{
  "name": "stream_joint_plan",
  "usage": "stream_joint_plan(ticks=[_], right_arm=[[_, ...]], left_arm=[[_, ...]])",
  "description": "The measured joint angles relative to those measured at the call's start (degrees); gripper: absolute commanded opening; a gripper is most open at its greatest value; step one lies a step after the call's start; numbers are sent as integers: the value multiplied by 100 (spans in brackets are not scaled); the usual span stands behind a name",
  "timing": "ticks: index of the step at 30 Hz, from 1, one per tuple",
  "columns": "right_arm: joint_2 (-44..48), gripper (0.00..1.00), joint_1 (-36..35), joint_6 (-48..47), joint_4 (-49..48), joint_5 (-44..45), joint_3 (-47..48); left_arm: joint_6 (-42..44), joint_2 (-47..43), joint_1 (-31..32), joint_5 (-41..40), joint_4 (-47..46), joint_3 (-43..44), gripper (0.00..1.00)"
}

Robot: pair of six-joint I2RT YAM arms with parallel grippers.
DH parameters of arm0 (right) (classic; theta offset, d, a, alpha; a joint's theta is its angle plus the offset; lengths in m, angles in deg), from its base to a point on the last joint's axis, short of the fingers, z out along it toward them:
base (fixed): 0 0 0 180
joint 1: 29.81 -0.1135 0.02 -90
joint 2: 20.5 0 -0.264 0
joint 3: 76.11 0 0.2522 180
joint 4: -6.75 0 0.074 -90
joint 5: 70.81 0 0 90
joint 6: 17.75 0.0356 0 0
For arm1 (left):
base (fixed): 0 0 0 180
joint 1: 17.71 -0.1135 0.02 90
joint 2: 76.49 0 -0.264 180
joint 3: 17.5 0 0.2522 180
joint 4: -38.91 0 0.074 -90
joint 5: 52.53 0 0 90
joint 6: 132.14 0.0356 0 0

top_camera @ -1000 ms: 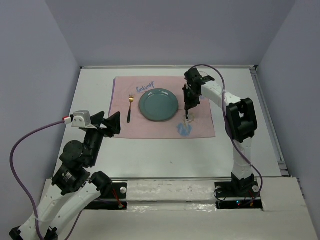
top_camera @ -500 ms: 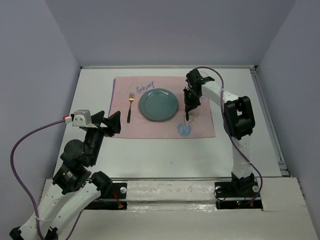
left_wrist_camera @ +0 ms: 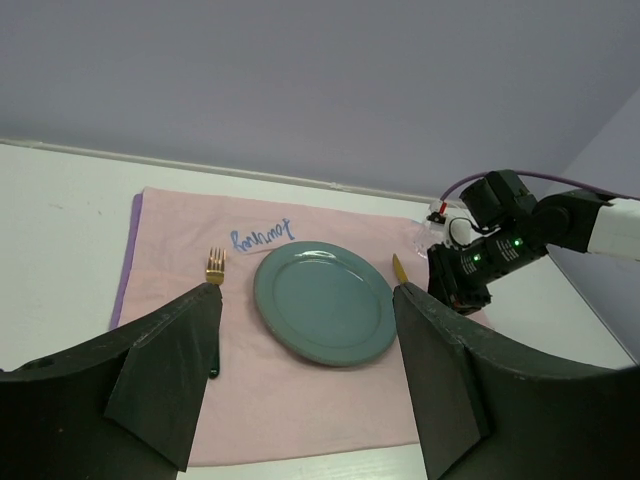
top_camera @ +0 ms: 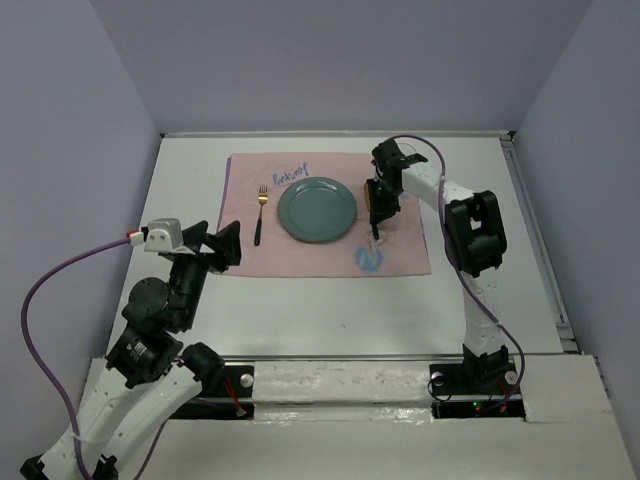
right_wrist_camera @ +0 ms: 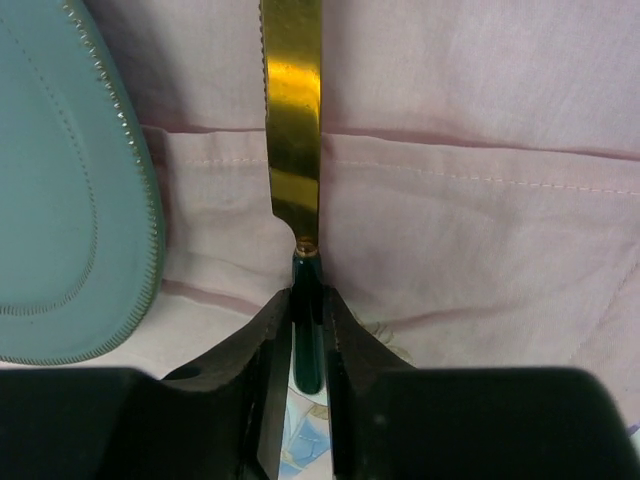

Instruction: Set the dinner table for one person

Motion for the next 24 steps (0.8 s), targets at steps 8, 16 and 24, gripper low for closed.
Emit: stream_joint_plan(ticks=[8, 16, 24], right_arm=[[-9, 39, 2, 35, -42, 33, 0], [149, 41, 2, 315, -402, -31, -264], [1884, 63, 2, 640, -1161, -310, -1515]], left_arm=[[0, 44, -20, 46, -2, 0, 80], [0, 44, -114, 76, -4, 0, 81], [17, 50, -192, 146, -20, 0, 99]])
